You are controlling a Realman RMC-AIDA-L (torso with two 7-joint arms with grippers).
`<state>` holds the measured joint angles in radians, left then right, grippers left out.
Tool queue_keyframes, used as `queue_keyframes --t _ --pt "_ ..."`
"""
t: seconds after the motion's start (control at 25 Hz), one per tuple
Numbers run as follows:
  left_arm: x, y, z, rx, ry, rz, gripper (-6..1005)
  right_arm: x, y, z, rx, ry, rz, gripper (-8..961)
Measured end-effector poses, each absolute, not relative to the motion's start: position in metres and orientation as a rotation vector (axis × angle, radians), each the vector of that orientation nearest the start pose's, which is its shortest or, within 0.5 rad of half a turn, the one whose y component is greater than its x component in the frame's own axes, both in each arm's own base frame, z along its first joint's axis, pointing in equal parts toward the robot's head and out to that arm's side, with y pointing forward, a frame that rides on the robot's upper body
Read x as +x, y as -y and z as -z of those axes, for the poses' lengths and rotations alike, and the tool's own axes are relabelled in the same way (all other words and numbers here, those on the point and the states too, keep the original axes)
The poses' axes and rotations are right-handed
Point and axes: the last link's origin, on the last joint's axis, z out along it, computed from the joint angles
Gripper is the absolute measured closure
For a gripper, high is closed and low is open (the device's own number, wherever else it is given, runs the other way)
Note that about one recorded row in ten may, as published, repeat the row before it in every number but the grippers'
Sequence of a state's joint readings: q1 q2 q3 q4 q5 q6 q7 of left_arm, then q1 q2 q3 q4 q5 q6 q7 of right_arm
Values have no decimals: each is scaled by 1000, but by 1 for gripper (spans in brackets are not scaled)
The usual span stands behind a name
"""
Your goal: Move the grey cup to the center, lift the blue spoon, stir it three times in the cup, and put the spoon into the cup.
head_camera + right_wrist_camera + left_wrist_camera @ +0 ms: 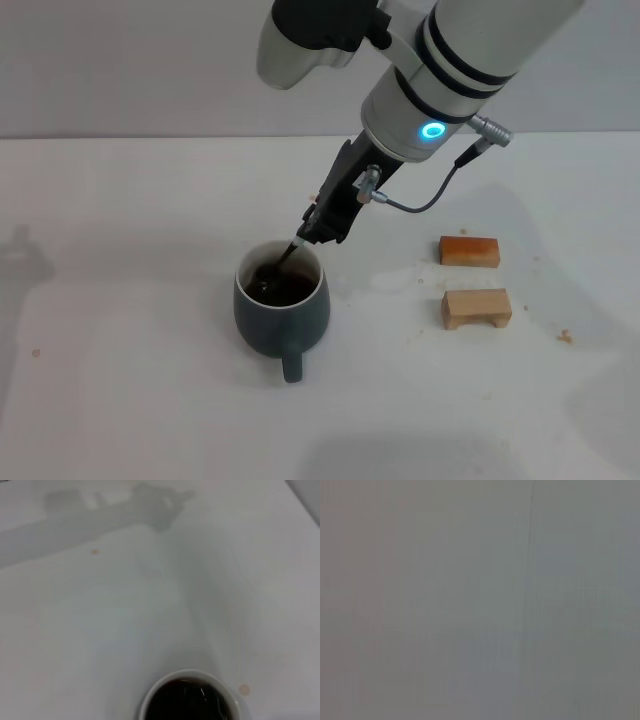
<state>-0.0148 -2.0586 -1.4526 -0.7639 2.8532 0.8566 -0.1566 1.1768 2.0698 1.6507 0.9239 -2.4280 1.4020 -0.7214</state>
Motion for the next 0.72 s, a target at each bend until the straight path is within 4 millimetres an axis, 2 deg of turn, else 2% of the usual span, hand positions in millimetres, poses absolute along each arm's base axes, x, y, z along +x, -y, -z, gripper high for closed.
queue_keyframes --t 0.32,0.4,0.72 --pt "-352 -292 -51 -1367 617 676 1001 33 -400 71 -2869 -218 550 823" --pt "-352 -292 -51 -1365 614 677 1001 34 -396 77 -2872 -152 558 785" --pt "-352 -293 -51 -1367 612 677 1001 28 -395 79 -2859 -91 521 628"
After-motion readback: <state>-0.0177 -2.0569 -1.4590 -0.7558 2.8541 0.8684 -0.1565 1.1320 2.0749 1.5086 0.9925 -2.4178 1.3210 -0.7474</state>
